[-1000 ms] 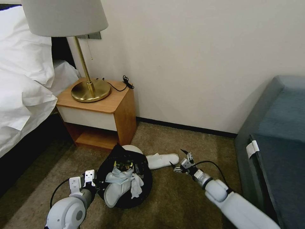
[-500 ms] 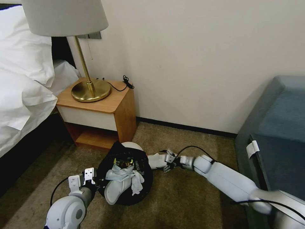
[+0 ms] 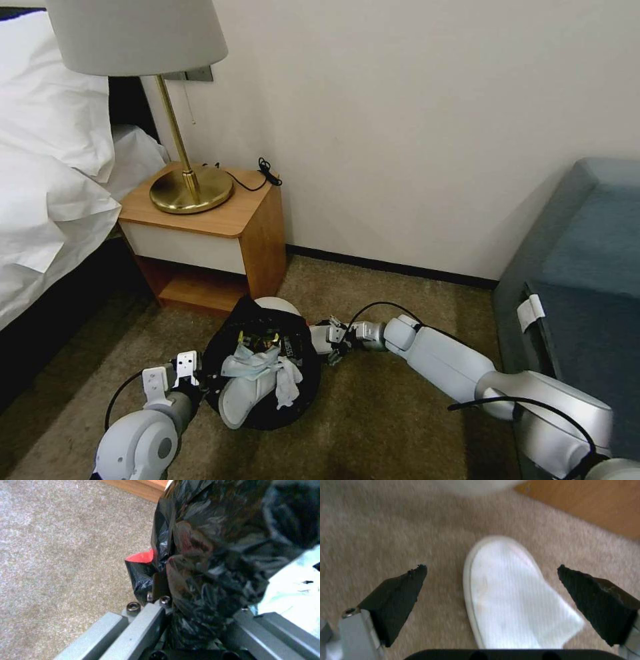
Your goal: Pick up the trash bin, then pick up the garbage on the floor and place it into the trash bin.
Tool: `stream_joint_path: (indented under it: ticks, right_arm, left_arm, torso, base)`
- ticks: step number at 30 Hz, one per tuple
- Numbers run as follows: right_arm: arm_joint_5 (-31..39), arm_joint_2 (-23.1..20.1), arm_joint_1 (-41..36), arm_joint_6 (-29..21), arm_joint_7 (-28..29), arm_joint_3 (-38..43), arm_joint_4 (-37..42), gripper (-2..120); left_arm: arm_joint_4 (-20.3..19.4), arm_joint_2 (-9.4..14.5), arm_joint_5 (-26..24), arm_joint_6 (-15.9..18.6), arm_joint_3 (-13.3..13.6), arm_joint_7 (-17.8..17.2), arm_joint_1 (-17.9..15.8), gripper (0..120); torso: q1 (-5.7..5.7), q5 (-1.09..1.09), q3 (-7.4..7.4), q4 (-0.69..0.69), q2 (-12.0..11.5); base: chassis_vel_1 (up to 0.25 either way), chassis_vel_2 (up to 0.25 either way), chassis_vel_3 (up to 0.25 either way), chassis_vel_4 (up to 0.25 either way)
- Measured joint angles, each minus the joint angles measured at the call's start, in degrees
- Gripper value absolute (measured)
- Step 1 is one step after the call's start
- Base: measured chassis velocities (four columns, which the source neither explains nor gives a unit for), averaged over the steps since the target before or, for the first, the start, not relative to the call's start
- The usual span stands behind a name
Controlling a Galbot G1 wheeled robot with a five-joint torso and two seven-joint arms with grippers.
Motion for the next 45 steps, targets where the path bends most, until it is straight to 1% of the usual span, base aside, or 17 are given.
stream_joint_path:
  ticks: [2, 9, 11, 14, 20, 31, 45]
  right_arm:
    - [-0.9, 0.4, 0.3, 0.1, -0.9, 0.8, -2.0, 100]
    - [-3.0, 2.0, 1.3, 0.3, -1.2, 3.6, -6.5, 100]
    - [-5.5, 3.5, 2.7, 1.2, -1.4, 6.5, -10.5, 100]
    - [-5.9, 4.1, 3.8, 1.4, -1.4, 8.0, -12.3, 100]
    - [-6.1, 4.6, 5.0, 1.4, -1.1, 9.9, -13.2, 100]
    - [-6.8, 7.3, 6.9, 1.3, 0.7, 12.5, -15.4, 100]
    - [-7.3, 8.9, 6.8, 0.2, 1.6, 13.5, -16.7, 100]
  left_arm:
    - [-0.1, -0.1, 0.1, 0.0, -0.1, 0.0, 0.2, 0]
    - [-0.3, -0.2, 0.4, 0.0, -0.2, 0.0, 0.5, 0]
    - [-0.5, -0.4, 0.6, 0.0, -0.2, 0.0, 0.8, 0]
    - [-0.7, -0.4, 0.7, 0.0, -0.4, 0.1, 1.2, 0]
    - [-0.8, -0.6, 1.4, 0.0, -0.5, 0.5, 1.8, 0]
    - [-1.6, -1.0, 2.4, 0.0, -0.5, 0.7, 2.8, 0]
    - [-1.7, -1.8, 3.0, 0.0, -0.3, 0.8, 2.4, 0]
  torso:
    - [0.0, 0.0, 0.0, 0.0, 0.0]
    - [0.0, 0.0, 0.0, 0.0, 0.0]
    - [0.0, 0.0, 0.0, 0.0, 0.0]
    - [0.0, 0.0, 0.0, 0.0, 0.0]
    - [0.0, 0.0, 0.0, 0.0, 0.0]
    - [0.0, 0.0, -0.01, 0.01, 0.0]
    - [0.0, 0.0, 0.0, 0.0, 0.0]
  base:
    - [0.0, 0.0, 0.0, 0.0]
    - [0.0, 0.0, 0.0, 0.0]
    - [0.0, 0.0, 0.0, 0.0]
    - [0.0, 0.0, 0.0, 0.0]
    - [0.0, 0.0, 0.0, 0.0]
    - [0.0, 0.0, 0.0, 0.0]
    - [0.0, 0.0, 0.0, 0.0]
